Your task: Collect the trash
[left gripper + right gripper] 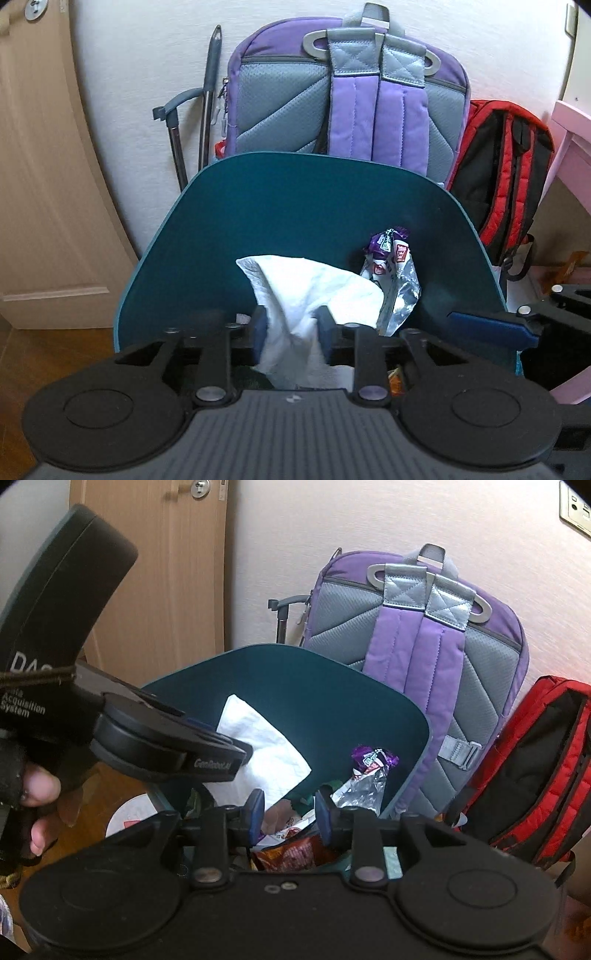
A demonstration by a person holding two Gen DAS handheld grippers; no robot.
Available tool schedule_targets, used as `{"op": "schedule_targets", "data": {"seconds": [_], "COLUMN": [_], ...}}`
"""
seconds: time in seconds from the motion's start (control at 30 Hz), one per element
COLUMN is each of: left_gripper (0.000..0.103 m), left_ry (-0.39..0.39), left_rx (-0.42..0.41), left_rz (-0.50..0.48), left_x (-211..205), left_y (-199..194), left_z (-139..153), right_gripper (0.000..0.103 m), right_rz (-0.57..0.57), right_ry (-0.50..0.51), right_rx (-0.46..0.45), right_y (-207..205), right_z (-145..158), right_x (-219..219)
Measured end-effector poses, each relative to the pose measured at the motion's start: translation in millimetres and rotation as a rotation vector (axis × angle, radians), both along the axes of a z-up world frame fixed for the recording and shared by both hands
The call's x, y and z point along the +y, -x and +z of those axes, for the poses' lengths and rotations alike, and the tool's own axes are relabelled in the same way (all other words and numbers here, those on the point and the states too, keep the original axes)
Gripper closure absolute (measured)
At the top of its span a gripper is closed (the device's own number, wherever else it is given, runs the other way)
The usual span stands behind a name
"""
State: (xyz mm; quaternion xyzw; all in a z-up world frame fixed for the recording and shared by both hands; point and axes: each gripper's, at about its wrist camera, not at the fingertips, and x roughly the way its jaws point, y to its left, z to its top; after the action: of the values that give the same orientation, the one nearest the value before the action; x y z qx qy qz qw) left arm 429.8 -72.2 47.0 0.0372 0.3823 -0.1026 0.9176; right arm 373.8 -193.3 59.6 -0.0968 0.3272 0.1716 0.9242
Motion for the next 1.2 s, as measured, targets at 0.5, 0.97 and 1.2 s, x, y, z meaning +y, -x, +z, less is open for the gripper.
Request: {"op": "schedule_targets", "data": {"seconds": [0.5,0.97,1.2], "left_gripper": [0.02,0.018,0.003], "left_ry": [0.063,0.085,0.058], "left_rx": [-0.082,-0.214,-0.281], "left_rz": [0.014,0.007,0.006], "left_x": [9.6,18.6,19.4], "left_y": [46.0,131.6,174.8], "left_z": [26.6,52.7,55.0], "right_gripper": [0.054,0.053,0.053], "right_rz": [-0.062,-0.142,-0.149], "right_ry": [-0.072,-0.186,-0.234], "right_rx": [-0.038,-0.19,-0.252], "right_y": [37.2,113.1,142.2], "right_z": [19.8,50.2,62.6], "right_x": [-21.7,-59.4,-60.6]}}
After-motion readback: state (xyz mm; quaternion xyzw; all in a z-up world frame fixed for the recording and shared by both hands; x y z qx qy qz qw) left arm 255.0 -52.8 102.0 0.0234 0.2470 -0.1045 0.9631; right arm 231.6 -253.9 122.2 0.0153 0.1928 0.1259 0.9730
